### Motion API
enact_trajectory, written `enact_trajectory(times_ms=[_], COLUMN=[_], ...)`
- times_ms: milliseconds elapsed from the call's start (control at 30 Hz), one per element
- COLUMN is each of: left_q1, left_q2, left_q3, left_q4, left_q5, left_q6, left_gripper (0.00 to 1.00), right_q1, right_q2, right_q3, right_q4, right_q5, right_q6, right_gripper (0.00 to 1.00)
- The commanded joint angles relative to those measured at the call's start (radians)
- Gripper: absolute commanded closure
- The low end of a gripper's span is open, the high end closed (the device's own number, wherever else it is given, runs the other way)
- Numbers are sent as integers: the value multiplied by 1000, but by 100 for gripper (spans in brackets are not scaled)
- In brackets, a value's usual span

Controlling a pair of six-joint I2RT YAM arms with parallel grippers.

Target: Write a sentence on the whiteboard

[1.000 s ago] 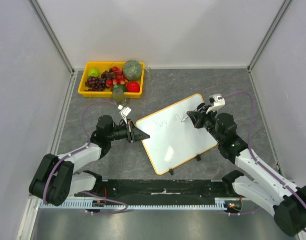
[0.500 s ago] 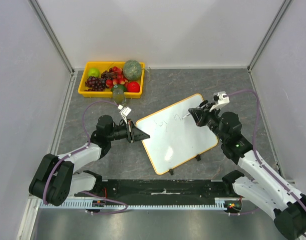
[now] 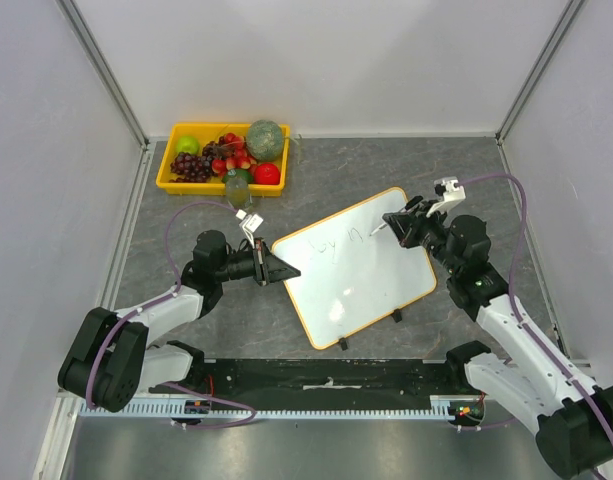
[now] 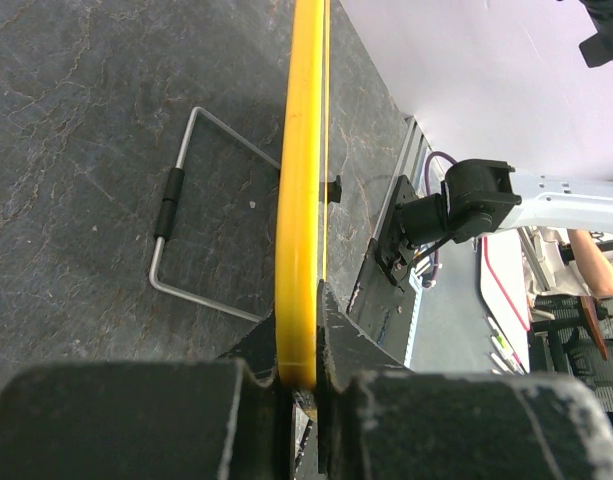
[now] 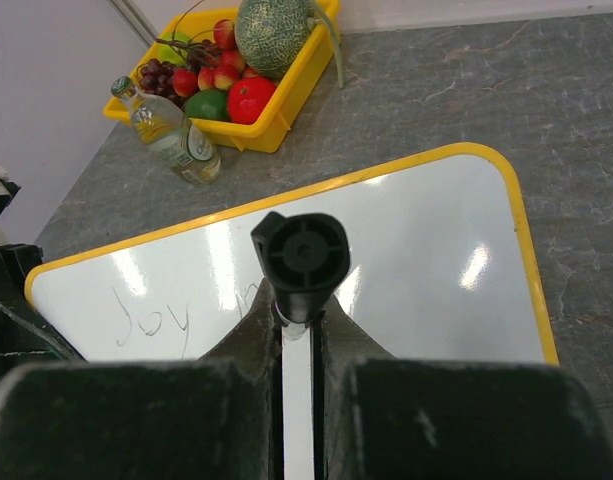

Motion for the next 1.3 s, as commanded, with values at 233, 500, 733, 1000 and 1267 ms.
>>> enact_trajectory(times_ms=[233,500,733,1000,1267], left_q1=[-30,-32,-30,-30,-30], left_q2=[5,10,8,10,13], left_q3=[-50,-48,-48,-48,-47], left_q4=[-64,-62,-62,-62,-61], left_q5=[60,61,61,60,60], left_q6=[224,221,221,221,219], left_gripper=[98,98,98,98,98], right_q1=[-3,88,246,365,487], right_q2=[-93,-132,-131,-140,-140], right_q3=[22,-9,-27,-53,-56], right_q4=[-59,-111,-116,-72,-30], right_q5=[-63,15,120,190,235], right_q6=[-47,-79,-91,-99,-122], right_gripper=[100,100,100,100,100])
